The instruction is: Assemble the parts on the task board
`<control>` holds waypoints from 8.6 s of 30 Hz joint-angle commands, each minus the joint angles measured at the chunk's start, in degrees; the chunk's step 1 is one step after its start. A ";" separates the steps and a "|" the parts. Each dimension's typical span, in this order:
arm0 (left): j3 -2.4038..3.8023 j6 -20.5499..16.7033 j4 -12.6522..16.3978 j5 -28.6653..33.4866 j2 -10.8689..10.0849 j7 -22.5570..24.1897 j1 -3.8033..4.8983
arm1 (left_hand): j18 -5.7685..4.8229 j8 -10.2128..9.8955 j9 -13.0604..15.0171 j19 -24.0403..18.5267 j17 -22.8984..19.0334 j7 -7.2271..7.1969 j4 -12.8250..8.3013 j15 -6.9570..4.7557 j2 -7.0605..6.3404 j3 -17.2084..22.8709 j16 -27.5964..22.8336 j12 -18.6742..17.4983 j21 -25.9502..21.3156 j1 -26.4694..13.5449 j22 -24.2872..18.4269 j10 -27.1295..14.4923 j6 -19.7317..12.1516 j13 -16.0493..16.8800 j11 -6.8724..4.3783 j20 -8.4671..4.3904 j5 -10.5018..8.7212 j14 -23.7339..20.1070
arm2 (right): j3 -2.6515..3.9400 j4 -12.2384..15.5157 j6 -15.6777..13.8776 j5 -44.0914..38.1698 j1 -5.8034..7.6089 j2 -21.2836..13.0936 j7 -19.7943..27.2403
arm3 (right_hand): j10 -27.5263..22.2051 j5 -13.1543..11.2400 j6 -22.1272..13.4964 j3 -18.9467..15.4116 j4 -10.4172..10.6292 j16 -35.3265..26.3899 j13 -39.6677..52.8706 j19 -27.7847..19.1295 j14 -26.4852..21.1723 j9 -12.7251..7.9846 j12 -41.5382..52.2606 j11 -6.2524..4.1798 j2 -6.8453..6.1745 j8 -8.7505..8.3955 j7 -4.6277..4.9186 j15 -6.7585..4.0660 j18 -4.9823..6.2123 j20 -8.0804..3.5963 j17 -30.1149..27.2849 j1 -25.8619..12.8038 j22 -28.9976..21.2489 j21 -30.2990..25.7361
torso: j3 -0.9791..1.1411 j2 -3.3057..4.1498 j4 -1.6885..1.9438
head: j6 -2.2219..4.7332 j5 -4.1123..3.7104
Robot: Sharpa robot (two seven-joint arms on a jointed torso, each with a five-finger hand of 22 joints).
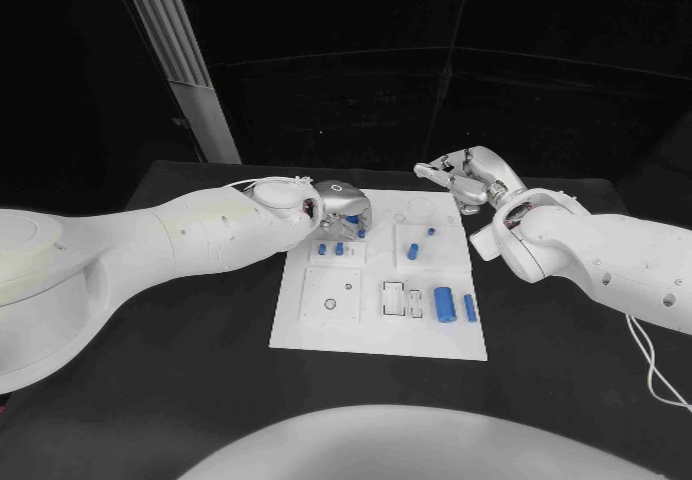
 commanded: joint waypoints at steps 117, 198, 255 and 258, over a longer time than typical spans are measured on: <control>0.05 -6.23 2.13 -3.47 -1.60 3.47 0.35 | -0.14 0.87 -0.24 5.50 14.93 0.79 0.29 1.56 -0.90 7.05 0.13 -1.28 1.42 -1.07 14.77 11.31 8.58 -0.11 0.79 1.16 -0.33 5.96 | 0.02 -0.13 1.23 0.80 0.02 0.18 -0.22 | 2.50 0.24 -0.19 -0.58 0.01 0.14 6.97 -0.31 6.11 -0.08 -0.16 -0.51 0.68 0.01 -0.05 -0.43 0.87 -0.16 15.06 0.40 10.01 -0.68 | -0.04 -0.05 0.08 | -0.01 -0.41; 0.03 1.22 6.67 -1.33 -8.28 1.36 2.74 | -0.06 0.69 -0.29 5.27 14.93 0.69 0.26 1.50 -0.89 7.34 0.13 -1.89 1.14 -1.60 14.65 11.63 8.73 -0.17 0.65 1.15 -0.36 5.96 | 0.02 -0.23 1.44 0.81 -0.05 0.22 -0.29 | 2.48 0.28 -0.20 -0.59 -0.01 0.14 6.94 -0.35 6.11 -0.09 -0.19 -0.52 0.73 0.01 -0.06 -0.43 0.88 -0.16 15.06 0.47 9.98 -0.75 | -0.01 0.02 0.00 | -0.01 0.23; 0.02 3.84 4.93 -1.72 -6.75 0.64 2.20 | 0.04 0.44 -0.38 5.00 14.93 0.70 0.13 1.44 -0.97 7.79 0.13 -2.43 0.81 -1.41 14.52 11.69 8.59 -0.16 0.59 1.10 -0.37 5.96 | 0.02 -0.10 1.59 0.81 -0.07 0.13 -0.36 | 2.48 0.31 -0.19 -0.63 -0.02 0.14 6.91 -0.35 6.11 -0.09 -0.20 -0.53 0.82 0.02 -0.06 -0.43 0.88 -0.18 15.06 0.56 9.98 -0.77 | -0.03 0.02 -0.02 | -0.01 0.13; 0.02 4.04 4.77 -1.74 -6.65 0.58 2.18 | 0.04 0.41 -0.39 5.00 14.93 0.69 0.11 1.44 -1.02 7.81 0.13 -2.47 0.80 -1.39 14.52 11.68 8.57 -0.16 0.58 1.10 -0.37 5.96 | 0.02 -0.08 1.59 0.81 -0.07 0.10 -0.38 | 2.48 0.31 -0.19 -0.63 -0.02 0.14 6.91 -0.35 6.11 -0.09 -0.20 -0.53 0.82 0.02 -0.06 -0.43 0.88 -0.18 15.06 0.56 9.98 -0.77 | 0.00 0.02 0.02 | -0.01 0.08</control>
